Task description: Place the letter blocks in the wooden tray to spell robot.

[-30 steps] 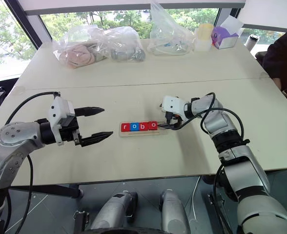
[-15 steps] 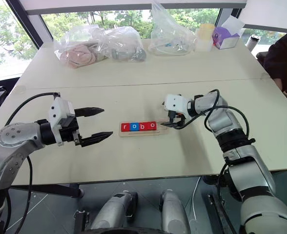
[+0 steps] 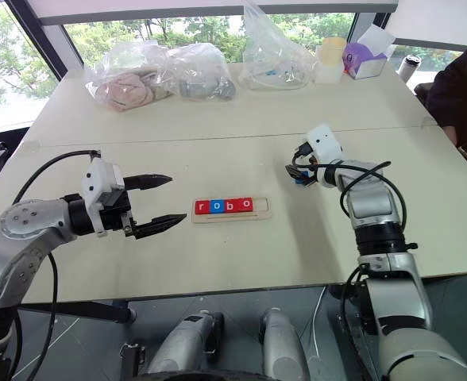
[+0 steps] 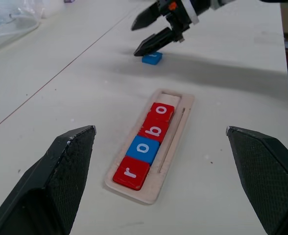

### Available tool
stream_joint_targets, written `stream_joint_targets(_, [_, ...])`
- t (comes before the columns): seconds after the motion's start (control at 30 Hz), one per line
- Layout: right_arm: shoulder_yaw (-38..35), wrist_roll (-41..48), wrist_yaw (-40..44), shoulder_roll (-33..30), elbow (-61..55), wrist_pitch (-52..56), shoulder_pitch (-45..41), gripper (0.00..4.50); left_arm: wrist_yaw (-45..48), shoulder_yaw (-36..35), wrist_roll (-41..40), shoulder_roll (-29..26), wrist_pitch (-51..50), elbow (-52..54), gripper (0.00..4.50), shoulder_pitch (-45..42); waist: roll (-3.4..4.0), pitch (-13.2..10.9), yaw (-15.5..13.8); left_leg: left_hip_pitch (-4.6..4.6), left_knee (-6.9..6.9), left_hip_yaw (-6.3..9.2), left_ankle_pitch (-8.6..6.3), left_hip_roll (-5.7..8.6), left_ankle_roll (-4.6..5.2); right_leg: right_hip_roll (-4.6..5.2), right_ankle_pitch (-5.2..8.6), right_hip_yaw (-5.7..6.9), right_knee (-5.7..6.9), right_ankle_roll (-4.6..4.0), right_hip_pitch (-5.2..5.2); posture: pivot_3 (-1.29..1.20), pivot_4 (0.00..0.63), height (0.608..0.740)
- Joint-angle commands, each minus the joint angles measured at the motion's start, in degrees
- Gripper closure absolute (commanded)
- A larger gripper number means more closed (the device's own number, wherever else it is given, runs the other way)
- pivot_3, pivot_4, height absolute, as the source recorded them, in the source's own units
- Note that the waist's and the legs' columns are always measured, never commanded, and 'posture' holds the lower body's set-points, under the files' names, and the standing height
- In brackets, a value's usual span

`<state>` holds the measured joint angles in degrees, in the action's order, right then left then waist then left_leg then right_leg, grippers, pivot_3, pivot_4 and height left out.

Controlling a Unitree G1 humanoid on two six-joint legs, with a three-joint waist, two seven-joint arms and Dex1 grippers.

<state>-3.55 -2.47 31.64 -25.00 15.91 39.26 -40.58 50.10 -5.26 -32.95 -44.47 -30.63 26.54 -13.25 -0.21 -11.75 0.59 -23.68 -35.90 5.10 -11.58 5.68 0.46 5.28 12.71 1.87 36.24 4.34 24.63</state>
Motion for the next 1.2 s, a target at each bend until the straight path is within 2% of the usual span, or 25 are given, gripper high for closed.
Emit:
stream_joint_targets(0.03, [-3.0,1.9,-6.0,3.0,-7.9,7.1,1.2,0.05,0.5,-0.4,0.5,-0.1,1.2,-0.1,0.0,-0.9,0.0,0.0,0.0,0.0,0.01,0.0,0.0,0.0,0.0,0.0,0.0,0.0,0.0,0.0,0.0,0.0,0.15,0.729])
stream_joint_targets(0.4, [-0.6,1.4,-15.8,7.8,-13.8,15.2,5.8,0.05,0.9,-0.2,0.9,0.0,1.4,-0.4,0.0,-1.3,0.0,0.0,0.1,0.0,0.0,-0.04,0.0,-0.02,0.01,-0.04,0.0,-0.01,0.0,0.0,0.0,0.0,0.15,0.729])
stream_joint_targets(0.63, [-5.8,3.7,-22.1,13.0,-11.3,18.1,4.5,0.05,0.8,-0.4,1.2,0.2,1.4,-0.1,0.0,-1.1,-0.01,0.0,0.2,0.02,-0.04,-0.06,0.0,-0.18,0.01,-0.2,-0.06,-0.02,-0.01,-0.11,-0.01,0.0,0.15,0.729])
stream_joint_targets(0.73, [-6.4,4.5,-23.0,13.7,-11.3,19.5,4.4,0.92,0.8,-0.5,1.3,0.1,1.4,0.0,0.0,-1.1,-0.01,0.0,0.2,0.06,-0.06,-0.09,0.0,-0.28,0.01,-0.28,-0.11,-0.02,-0.01,-0.23,-0.04,0.0,0.15,0.729])
stream_joint_targets(0.87, [-6.2,5.3,-23.7,14.3,-13.4,21.3,5.3,3.0,0.8,-0.6,1.4,0.2,1.4,0.1,0.0,-0.9,-0.01,0.0,0.1,0.09,-0.05,-0.09,0.01,-0.31,0.01,-0.31,-0.07,-0.02,-0.01,-0.32,-0.07,0.0,0.15,0.729])
stream_joint_targets(0.9, [-6.1,5.4,-23.7,14.3,-14.1,22.0,5.6,3.34,0.8,-0.6,1.4,0.2,1.5,0.1,0.0,-0.9,-0.01,0.0,0.1,0.09,-0.05,-0.1,0.01,-0.31,0.01,-0.3,-0.08,-0.02,-0.01,-0.3,-0.07,0.0,0.15,0.729])
stream_joint_targets(1.0, [-5.0,5.5,-23.3,12.9,-19.8,25.8,7.9,3.33,0.7,-0.6,1.3,0.3,1.4,0.3,0.0,-0.7,-0.01,0.0,0.0,0.09,-0.03,-0.11,0.0,-0.31,0.01,-0.3,-0.08,-0.02,-0.03,-0.3,-0.07,0.0,0.15,0.729])
stream_joint_targets(1.2, [-4.7,8.7,-22.1,11.9,-42.1,44.4,15.2,3.33,1.0,-0.3,1.4,0.5,1.7,-0.1,0.0,-0.5,-0.01,0.0,0.0,0.08,0.05,-0.1,0.0,-0.32,0.01,-0.28,-0.05,-0.02,-0.1,-0.3,-0.05,0.0,0.15,0.729])
